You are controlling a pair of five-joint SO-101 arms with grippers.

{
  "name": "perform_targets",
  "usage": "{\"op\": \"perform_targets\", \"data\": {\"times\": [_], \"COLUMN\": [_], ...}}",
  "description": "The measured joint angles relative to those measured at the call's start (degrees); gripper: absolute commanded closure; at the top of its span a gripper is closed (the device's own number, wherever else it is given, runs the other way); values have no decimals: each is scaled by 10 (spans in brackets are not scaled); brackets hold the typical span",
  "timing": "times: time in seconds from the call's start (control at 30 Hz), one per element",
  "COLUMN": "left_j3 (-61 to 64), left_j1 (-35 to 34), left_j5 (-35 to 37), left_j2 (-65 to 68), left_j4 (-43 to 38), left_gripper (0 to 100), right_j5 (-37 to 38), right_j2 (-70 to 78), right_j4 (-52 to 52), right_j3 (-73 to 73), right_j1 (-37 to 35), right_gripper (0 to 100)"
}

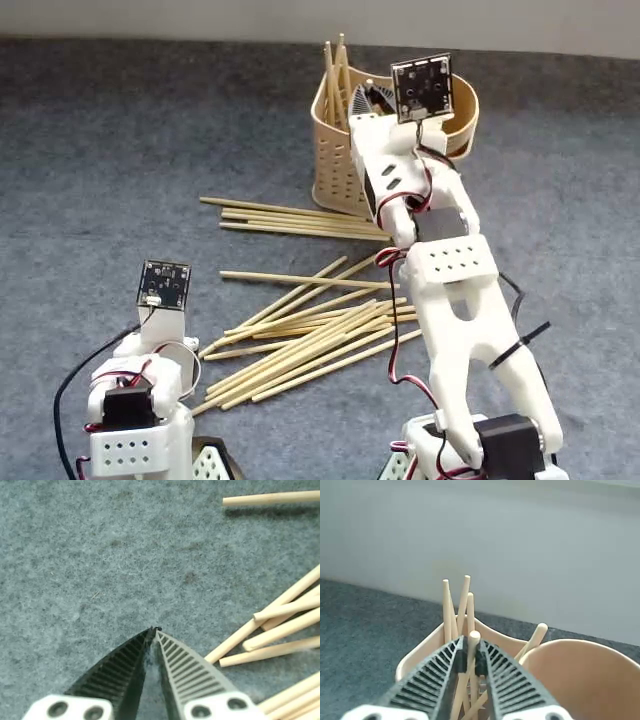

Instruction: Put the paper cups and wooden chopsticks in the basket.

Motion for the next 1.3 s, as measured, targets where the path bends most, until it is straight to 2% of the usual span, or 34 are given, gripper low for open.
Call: {"op": "perform_targets", "data": {"times": [0.37, 0.57, 0.8, 1.03, 1.3], "left_j3": [0, 0, 0, 0, 0], "left_j1": [0, 0, 0, 0, 0], "left_j5": [0, 0, 0, 0, 0], "left_j2": [0, 0, 0, 0, 0], "left_j4": [0, 0, 0, 0, 0], "left_gripper": [976, 976, 976, 976, 976], "right_j5": [1, 1, 1, 1, -6], "right_j2": [-17, -47, -120, -246, -387], "right_j4": [4, 4, 4, 8, 164], "right_j3": [1, 1, 17, 110, 176], "right_j1": [-1, -6, -6, -6, -6], "right_gripper": [978, 830, 833, 833, 833]}}
